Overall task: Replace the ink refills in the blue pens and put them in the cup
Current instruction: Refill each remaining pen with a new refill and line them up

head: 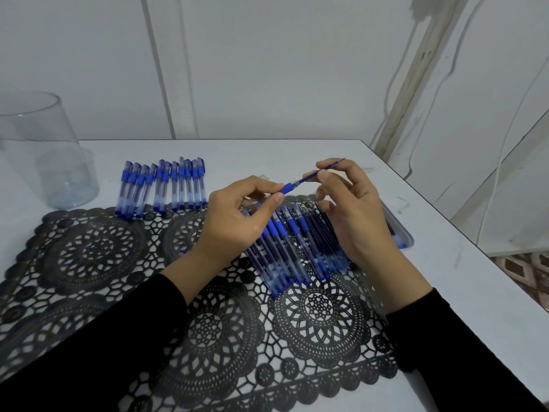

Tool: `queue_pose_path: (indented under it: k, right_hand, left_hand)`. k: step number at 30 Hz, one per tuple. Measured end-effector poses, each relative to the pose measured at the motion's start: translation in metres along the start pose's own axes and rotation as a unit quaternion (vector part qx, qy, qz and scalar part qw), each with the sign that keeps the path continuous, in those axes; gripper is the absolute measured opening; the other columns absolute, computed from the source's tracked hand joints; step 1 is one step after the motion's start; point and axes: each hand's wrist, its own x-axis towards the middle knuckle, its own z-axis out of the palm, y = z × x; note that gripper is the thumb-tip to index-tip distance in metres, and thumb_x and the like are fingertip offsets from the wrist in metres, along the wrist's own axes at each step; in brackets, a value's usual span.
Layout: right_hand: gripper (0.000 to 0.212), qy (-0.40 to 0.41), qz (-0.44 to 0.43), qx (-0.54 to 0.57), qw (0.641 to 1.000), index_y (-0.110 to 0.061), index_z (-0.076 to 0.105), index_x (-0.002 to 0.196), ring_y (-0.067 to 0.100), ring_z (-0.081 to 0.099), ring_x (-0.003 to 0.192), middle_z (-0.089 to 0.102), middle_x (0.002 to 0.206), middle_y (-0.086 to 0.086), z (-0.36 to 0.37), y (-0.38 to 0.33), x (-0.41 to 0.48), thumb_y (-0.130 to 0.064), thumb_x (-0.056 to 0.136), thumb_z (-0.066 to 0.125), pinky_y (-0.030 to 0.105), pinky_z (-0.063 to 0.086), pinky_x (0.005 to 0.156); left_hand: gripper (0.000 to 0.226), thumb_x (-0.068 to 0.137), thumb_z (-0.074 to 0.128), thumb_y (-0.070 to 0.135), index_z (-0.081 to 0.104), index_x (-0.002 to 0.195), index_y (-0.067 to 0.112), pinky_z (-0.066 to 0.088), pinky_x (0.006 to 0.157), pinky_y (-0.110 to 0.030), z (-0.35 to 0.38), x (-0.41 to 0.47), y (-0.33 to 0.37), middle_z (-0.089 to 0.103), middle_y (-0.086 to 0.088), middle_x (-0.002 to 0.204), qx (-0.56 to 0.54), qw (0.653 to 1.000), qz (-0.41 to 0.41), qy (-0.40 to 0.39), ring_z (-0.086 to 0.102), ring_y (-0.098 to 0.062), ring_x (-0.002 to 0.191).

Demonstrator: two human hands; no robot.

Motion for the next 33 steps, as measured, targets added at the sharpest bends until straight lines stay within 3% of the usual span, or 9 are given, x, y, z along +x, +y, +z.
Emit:
queue_pose_path:
  k: [6,10,12,17,19,24,27,28,33]
  right_hand:
    - [0.009,-0.015,-0.007,-0.011,1.0,-0.022,0.058,0.102,0.015,0.052,0.067,0.073,0.093,0.008,0.016,0.005,-0.007,-0.023,0.093,0.06,0.024,0.042,0.065]
    - [0.008,-0.046,-0.007,-0.027,0.999,-0.014,0.064,0.098,0.005,0.057,0.07,0.069,0.082,-0.008,0.032,0.013,-0.01,-0.01,0.093,0.06,0.016,0.046,0.065]
    - [0.01,-0.074,-0.008,-0.055,0.996,-0.013,0.068,0.096,0.004,0.06,0.076,0.069,0.085,-0.008,0.04,0.019,-0.011,-0.007,0.091,0.063,0.016,0.047,0.07]
    - [0.019,-0.108,-0.01,-0.112,0.988,-0.016,0.075,0.101,0.027,0.068,0.096,0.075,0.098,0.003,0.057,0.023,-0.014,-0.024,0.084,0.069,0.045,0.055,0.091]
    - [0.022,-0.126,-0.011,-0.139,0.982,-0.019,0.075,0.104,0.032,0.066,0.1,0.075,0.101,0.0,0.062,0.023,-0.015,-0.027,0.085,0.069,0.048,0.053,0.092]
    - [0.02,-0.186,0.016,-0.229,0.956,-0.025,0.073,0.11,0.021,0.066,0.094,0.073,0.099,-0.006,0.07,0.034,-0.011,-0.024,0.09,0.069,0.034,0.056,0.087]
    - [0.013,-0.205,-0.013,-0.308,0.929,-0.022,0.074,0.102,0.017,0.062,0.079,0.069,0.085,-0.007,0.074,0.039,-0.009,-0.02,0.091,0.068,0.016,0.049,0.064]
    - [0.012,-0.219,-0.026,-0.342,0.913,-0.022,0.074,0.101,0.014,0.061,0.077,0.069,0.085,-0.007,0.075,0.04,-0.009,-0.019,0.091,0.067,0.012,0.045,0.062]
    - [0.016,-0.316,-0.126,-0.51,0.79,-0.019,0.075,0.105,0.013,0.059,0.093,0.071,0.1,-0.003,0.085,0.041,-0.003,-0.017,0.092,0.066,0.024,0.045,0.081]
  left_hand:
    - [0.012,0.09,0.071,0.007,0.072,0.1,0.014,0.055,0.076,-0.023,-0.026,-0.008,-0.001,0.073,0.004,0.092,0.031,0.999,-0.005,0.004,0.069,-0.011,0.084]
    - [0.012,0.089,0.072,0.008,0.073,0.1,0.012,0.056,0.073,-0.023,-0.045,-0.015,0.002,0.074,0.003,0.09,0.052,0.999,-0.004,0.005,0.07,-0.01,0.081]
    - [0.011,0.089,0.072,0.008,0.074,0.1,0.01,0.056,0.07,-0.023,-0.053,-0.018,0.004,0.074,0.002,0.09,0.061,0.998,-0.004,0.002,0.069,-0.011,0.079]
    - [0.015,0.088,0.072,0.008,0.072,0.102,0.014,0.06,0.073,-0.027,-0.075,-0.026,0.006,0.073,0.006,0.093,0.096,0.995,0.015,-0.003,0.071,-0.011,0.081]
    - [0.017,0.088,0.073,0.009,0.071,0.103,0.016,0.059,0.073,-0.023,-0.084,-0.028,0.006,0.072,0.007,0.093,0.112,0.994,0.013,-0.007,0.071,-0.009,0.08]
    - [0.017,0.087,0.074,0.013,0.072,0.102,0.02,0.059,0.071,-0.037,-0.11,-0.036,0.0,0.075,0.002,0.091,0.156,0.988,-0.012,0.004,0.071,-0.014,0.078]
    - [0.016,0.087,0.073,0.013,0.072,0.1,0.022,0.059,0.076,-0.033,-0.126,-0.043,0.0,0.074,0.008,0.093,0.162,0.987,-0.019,0.016,0.072,-0.01,0.082]
    - [0.015,0.087,0.073,0.014,0.072,0.1,0.022,0.059,0.077,-0.03,-0.131,-0.045,-0.001,0.074,0.01,0.093,0.169,0.985,-0.026,0.018,0.071,-0.007,0.083]
    - [0.013,0.086,0.073,0.02,0.074,0.099,0.022,0.058,0.076,-0.024,-0.143,-0.052,-0.006,0.073,0.012,0.092,0.2,0.979,-0.047,0.0,0.07,-0.004,0.082]
